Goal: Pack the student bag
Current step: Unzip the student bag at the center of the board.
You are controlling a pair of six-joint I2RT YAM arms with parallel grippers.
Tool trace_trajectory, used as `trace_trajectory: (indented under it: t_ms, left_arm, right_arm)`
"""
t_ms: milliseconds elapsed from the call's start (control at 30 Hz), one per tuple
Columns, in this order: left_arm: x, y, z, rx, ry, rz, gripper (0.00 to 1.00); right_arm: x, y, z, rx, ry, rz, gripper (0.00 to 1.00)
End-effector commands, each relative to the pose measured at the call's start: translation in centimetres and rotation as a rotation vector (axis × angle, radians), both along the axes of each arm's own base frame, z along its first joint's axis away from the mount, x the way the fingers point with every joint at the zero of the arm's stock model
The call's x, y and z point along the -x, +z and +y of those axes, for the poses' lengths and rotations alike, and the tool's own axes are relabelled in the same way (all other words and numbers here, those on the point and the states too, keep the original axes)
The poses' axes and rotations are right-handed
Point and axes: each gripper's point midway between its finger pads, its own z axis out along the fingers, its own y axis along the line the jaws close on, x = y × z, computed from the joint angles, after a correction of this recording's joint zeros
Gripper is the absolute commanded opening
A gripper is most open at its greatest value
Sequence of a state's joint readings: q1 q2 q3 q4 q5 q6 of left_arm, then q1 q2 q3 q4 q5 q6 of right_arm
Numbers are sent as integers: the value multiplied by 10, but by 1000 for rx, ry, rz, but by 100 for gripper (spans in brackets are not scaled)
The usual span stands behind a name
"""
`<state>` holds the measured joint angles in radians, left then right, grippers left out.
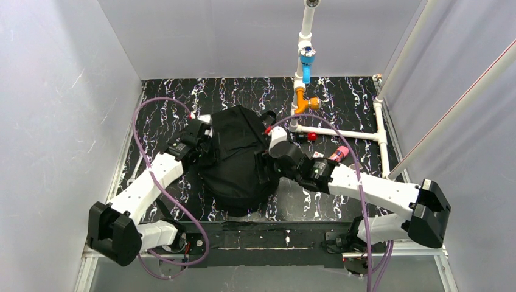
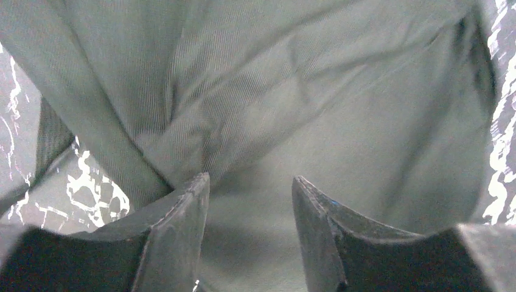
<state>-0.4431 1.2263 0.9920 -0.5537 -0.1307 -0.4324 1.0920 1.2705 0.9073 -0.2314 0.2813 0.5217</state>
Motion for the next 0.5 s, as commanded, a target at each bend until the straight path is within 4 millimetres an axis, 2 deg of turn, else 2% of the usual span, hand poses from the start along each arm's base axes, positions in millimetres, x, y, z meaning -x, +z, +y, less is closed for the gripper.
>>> trace_trajectory:
  t_ms: [0,33,133,267,367,467]
  left_arm:
    - [35,-19,9,37,-2,26,49]
    - [43,-25,12,47,5,34,49]
    - [60,-31,12,112,40,32,47]
    - [68,-36,-10,286,33,15,42]
    - [71,-48,3,250,101,12,42]
    - [76,-57,7,232,110,36,42]
  right_arm:
    - [-50,35,3,51,-50,-133,74]
    - [-62,44,13,25,-49,-133,72]
    - [-99,47,42,21,-52,-155,68]
    - [-139,40,77,67,-49,-212,66]
    - [-163,8,94,146,-45,-196,63]
    - [-181,-7,96,202,-75,-205,60]
